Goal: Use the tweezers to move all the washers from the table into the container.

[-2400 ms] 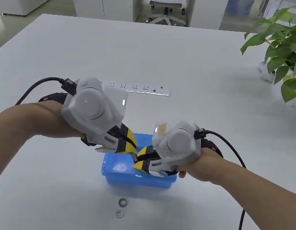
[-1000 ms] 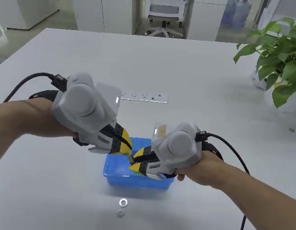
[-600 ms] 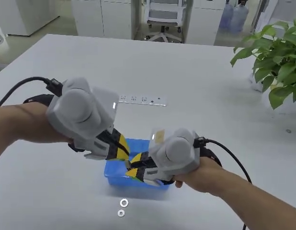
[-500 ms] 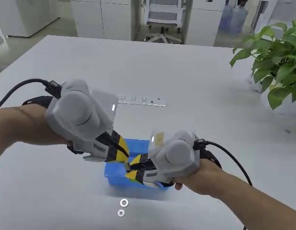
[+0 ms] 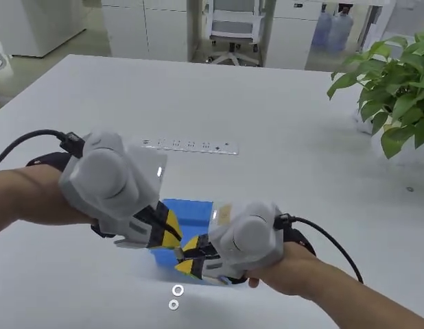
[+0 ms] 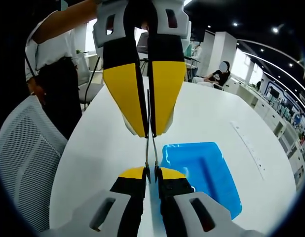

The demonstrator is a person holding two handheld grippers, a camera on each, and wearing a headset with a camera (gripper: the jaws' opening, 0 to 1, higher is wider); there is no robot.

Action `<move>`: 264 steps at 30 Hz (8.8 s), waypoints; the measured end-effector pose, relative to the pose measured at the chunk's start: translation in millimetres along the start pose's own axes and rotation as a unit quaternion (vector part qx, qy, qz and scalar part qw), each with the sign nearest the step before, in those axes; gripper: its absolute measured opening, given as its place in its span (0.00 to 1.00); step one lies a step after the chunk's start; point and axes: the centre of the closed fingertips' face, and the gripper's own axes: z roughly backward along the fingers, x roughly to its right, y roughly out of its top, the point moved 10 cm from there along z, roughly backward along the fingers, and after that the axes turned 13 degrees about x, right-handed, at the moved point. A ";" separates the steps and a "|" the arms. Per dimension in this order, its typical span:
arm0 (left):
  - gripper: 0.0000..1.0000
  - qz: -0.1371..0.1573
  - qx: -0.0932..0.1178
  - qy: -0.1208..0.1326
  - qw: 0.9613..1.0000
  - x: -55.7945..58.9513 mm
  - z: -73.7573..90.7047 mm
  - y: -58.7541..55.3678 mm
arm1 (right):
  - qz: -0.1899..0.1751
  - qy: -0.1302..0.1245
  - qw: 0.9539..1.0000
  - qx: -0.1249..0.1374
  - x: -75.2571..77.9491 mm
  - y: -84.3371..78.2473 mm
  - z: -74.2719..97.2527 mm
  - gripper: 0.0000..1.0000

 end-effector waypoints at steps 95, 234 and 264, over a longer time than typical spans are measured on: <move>0.06 0.039 -0.017 -0.030 0.999 32.0 -24.7 -30.4 | -0.040 0.030 0.999 -0.014 -38.5 -29.6 -24.0 0.10; 0.06 0.012 -0.012 -0.009 1.000 -71.7 -39.9 -38.0 | -0.028 0.012 0.999 -0.022 72.7 -39.7 -24.3 0.10; 0.06 0.003 -0.011 -0.003 1.000 -65.6 -22.5 -21.0 | -0.021 0.000 1.000 -0.010 65.7 -19.8 -13.3 0.12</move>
